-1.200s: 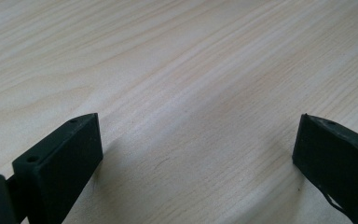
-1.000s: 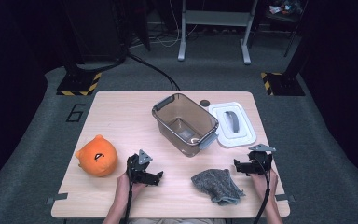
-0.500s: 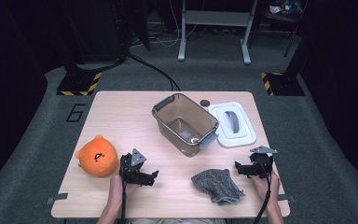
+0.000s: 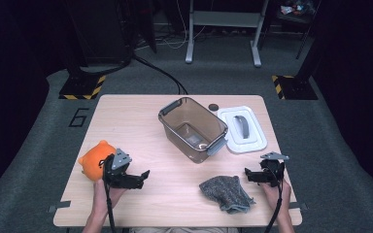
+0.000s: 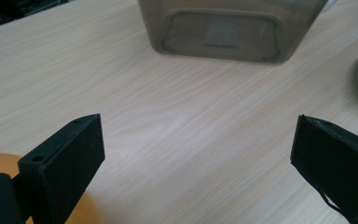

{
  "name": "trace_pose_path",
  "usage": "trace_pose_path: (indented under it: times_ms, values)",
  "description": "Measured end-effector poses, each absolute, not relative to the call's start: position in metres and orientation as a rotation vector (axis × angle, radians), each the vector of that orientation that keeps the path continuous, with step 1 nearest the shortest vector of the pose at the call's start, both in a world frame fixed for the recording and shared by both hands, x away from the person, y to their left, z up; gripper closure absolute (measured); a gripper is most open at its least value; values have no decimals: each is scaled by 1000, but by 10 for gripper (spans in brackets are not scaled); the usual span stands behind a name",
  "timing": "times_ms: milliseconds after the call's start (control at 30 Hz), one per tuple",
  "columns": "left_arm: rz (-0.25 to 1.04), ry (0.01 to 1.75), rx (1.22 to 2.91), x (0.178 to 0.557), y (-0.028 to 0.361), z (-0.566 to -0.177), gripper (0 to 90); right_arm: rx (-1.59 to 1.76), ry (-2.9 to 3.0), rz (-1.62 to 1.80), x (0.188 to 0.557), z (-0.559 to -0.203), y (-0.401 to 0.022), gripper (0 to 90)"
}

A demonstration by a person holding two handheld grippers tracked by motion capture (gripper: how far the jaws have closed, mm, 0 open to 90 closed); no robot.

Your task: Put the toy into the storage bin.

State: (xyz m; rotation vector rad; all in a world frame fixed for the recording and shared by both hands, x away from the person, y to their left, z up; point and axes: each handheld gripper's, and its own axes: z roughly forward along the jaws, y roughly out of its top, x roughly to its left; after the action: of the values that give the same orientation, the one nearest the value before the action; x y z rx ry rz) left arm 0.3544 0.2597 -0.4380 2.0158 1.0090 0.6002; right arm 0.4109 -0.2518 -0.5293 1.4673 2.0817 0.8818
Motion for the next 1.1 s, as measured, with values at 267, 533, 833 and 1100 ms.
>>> trace_pose_path:
  times_ms: [267,533,833,1100]
  values:
    - [641,1082,1952,357,305,-423,0,1468,2081,882,411,-529,-252,0]
    - [670,1171,1907,360,347,-425,0,1468,2082,882,411,-529,-252,0]
    - [626,1207,1934,370,373,-440,34,1468,2082,882,411,-529,-252,0]
    - [563,1227,1958,376,376,-457,36,1468,2082,882,411,-529,-252,0]
